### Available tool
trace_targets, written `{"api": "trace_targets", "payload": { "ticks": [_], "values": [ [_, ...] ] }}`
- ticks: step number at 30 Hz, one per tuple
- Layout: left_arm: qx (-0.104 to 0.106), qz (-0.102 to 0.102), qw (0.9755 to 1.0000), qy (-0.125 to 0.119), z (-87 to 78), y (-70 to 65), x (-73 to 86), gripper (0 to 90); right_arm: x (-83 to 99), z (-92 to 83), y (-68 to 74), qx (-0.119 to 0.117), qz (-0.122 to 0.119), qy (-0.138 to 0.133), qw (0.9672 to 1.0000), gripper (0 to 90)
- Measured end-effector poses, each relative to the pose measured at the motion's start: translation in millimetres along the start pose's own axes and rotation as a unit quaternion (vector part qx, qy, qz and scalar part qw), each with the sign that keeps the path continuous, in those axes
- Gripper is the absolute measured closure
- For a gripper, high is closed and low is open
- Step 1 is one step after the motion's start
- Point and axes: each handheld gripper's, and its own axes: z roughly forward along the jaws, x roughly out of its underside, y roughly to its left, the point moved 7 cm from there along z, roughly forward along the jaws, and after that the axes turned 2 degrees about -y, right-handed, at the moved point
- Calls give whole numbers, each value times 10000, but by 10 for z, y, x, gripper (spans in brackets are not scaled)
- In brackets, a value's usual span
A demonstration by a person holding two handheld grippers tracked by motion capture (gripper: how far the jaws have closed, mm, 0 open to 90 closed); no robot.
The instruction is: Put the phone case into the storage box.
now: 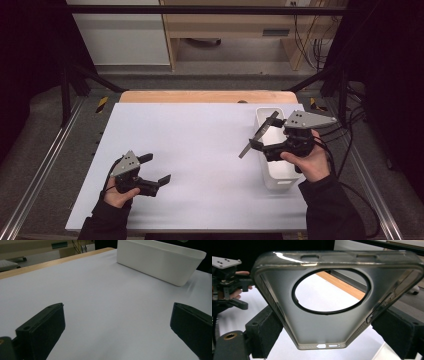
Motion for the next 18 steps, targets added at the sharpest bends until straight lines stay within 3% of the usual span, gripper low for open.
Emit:
{"api": "trace_targets", "payload": {
  "ticks": [10,18],
  "values": [
    [-145,-13,9999,-20,-70,79,41,0,-71,46,-136,424,112,-13,9990,120],
    [-192,-24,9998,16,-81,118,71,0,-138,42,-306,910,249,-135,9954,119]
  ]
}}
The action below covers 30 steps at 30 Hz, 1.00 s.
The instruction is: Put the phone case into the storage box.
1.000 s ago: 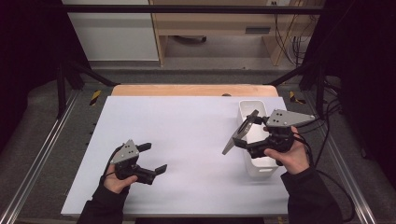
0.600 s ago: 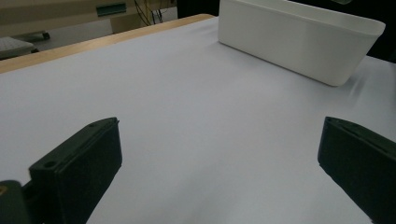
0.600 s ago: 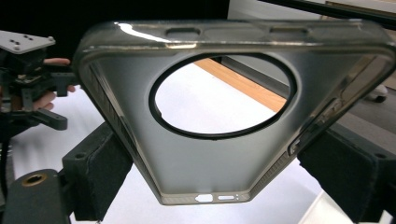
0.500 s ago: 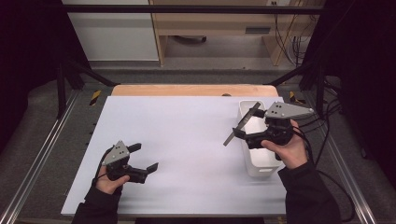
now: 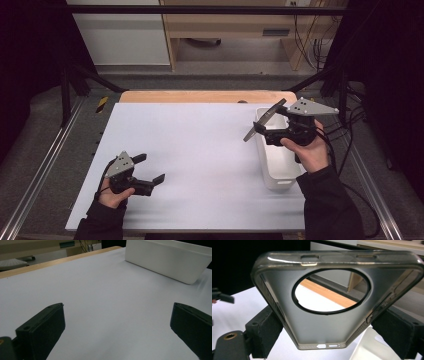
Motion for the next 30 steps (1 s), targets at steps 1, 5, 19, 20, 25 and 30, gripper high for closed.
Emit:
{"api": "trace_targets", "payload": {
  "ticks": [1,5,19,20,25,30],
  "values": [
    [-7,-2,10000,4,0,4,3,0,-7,6,-18,54,18,-3,10000,119],
    [-20,-10,10000,12,-1,16,12,0,-40,31,-86,246,64,-6,9997,119],
    [-58,21,10000,33,-11,52,39,0,-109,114,-301,759,241,33,9968,119],
    [-64,17,10000,36,-13,58,43,0,-114,118,-316,788,261,32,9965,119],
    [-91,-8,10000,19,-24,81,50,0,-139,127,-427,925,351,36,9951,119],
    [-110,-14,9999,21,-24,97,61,0,-138,151,-512,1055,361,109,9937,118]
  ]
}}
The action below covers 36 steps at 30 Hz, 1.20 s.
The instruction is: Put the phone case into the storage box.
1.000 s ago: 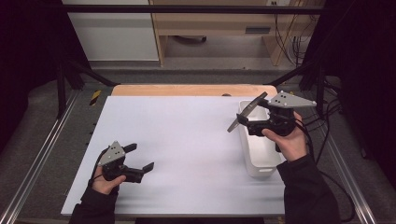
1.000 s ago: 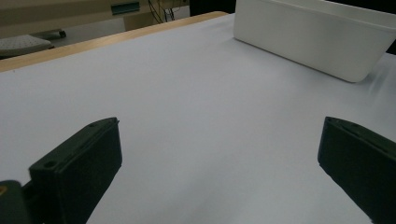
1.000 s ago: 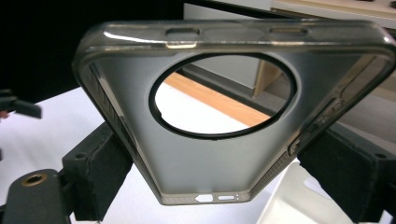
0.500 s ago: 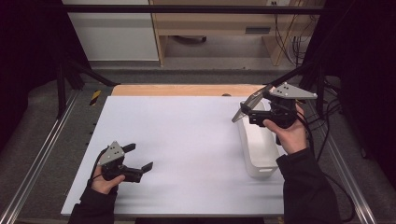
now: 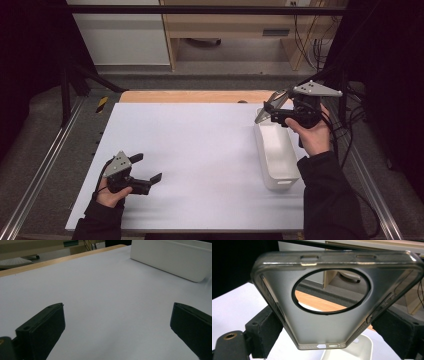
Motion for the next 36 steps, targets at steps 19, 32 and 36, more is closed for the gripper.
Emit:
{"api": "trace_targets", "payload": {
  "ticks": [19,32,36],
  "values": [
    [8,19,10000,-4,6,3,2,0,81,274,-214,557,99,353,9978,118],
    [47,81,9999,44,27,-17,12,0,179,455,-348,829,316,492,9948,118],
    [48,70,10000,34,26,-16,10,0,212,495,-378,922,337,550,9937,118]
  ]
}}
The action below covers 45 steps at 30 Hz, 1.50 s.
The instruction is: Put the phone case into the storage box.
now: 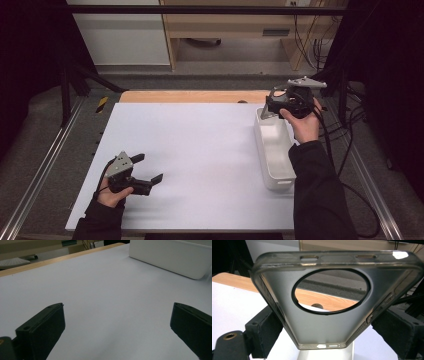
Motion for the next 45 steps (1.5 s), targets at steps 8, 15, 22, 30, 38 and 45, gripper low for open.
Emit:
{"api": "trace_targets", "payload": {
  "ticks": [8,15,22,30,38,45],
  "values": [
    [12,35,10000,36,15,-11,8,0,60,79,-39,152,63,109,9998,117],
    [15,43,10000,35,15,-11,8,0,142,179,-72,232,154,222,9994,117],
    [28,54,10000,56,22,-17,13,0,217,292,-88,310,210,307,9988,117],
    [37,56,10000,48,22,-18,12,0,295,428,-88,386,280,407,9980,117],
    [43,63,10000,51,26,-18,14,0,354,540,-67,443,337,466,9974,117],
    [46,64,10000,50,27,-16,15,0,404,620,-46,498,373,536,9966,117]
  ]
}}
